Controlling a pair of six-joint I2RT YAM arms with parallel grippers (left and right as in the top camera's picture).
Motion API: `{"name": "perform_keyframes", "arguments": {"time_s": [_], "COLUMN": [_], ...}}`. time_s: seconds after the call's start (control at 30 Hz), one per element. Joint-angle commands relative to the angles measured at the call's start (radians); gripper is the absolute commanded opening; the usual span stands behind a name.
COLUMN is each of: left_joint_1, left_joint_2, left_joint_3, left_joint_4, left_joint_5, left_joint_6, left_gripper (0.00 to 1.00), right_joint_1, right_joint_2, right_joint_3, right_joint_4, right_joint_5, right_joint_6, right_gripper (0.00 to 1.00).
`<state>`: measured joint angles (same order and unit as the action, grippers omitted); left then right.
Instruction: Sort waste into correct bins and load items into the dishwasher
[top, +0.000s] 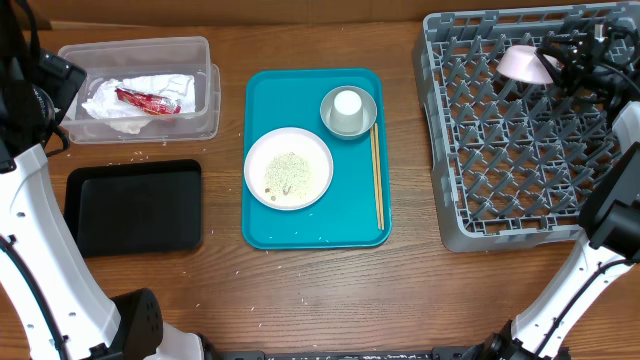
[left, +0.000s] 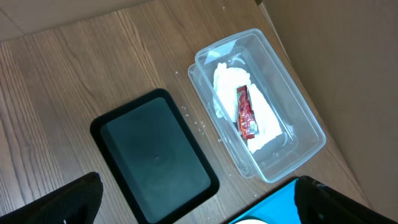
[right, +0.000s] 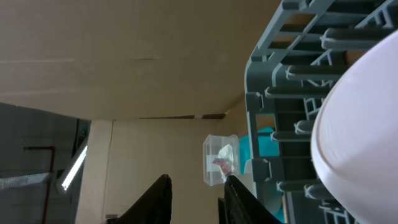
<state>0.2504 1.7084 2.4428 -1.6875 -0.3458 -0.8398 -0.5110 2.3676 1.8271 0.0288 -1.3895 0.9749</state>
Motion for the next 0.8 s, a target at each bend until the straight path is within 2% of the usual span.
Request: {"name": "perform_keyframes", "arguments": {"time_s": [0.0,0.2,0.27,0.4,0.5,0.67,0.77], "left_joint_1": [0.005,0.005,0.005,0.005,0.005,0.005,0.005], "left_joint_2": [0.004,0.004,0.004,0.004,0.004,0.004,0.004], "left_joint_3": [0.000,0.000,0.000,0.000,0.000,0.000,0.000], "left_joint_4": [-0.002,-0.002,-0.002,-0.002,-0.002,-0.002,-0.002], "left_joint_5": [-0.020,-0.020,-0.020,-0.020,-0.020,-0.020,-0.020], "left_joint_6": [-0.021,-0.021,-0.021,-0.021,-0.021,-0.021,-0.021], "left_gripper": [1.00,1.00,1.00,1.00,1.00,1.00,1.00], "right_joint_1": [0.001,0.003,0.009,0.042,0.089,0.216,0.313], "right_joint_2": [-0.113,-0.223,-0.227,-0.227,-0.242,-0.348,-0.418], "right_joint_3": [0.021,0.021,0.021,0.021,0.021,0.021,0.021], "right_joint_4": [0.000,0.000,-0.002,-0.158,-0.290,-0.625,-0.723], "right_joint_5": [-0.016,0.087,0.138,0.230,0.293,0.725,0.941], "right_joint_6": [0.005,-0.013,-0.012,-0.095,-0.219,-0.466,-0.557], "right_gripper": [0.29,0.29,0.25,0.16,0.16,0.18,0.24]}}
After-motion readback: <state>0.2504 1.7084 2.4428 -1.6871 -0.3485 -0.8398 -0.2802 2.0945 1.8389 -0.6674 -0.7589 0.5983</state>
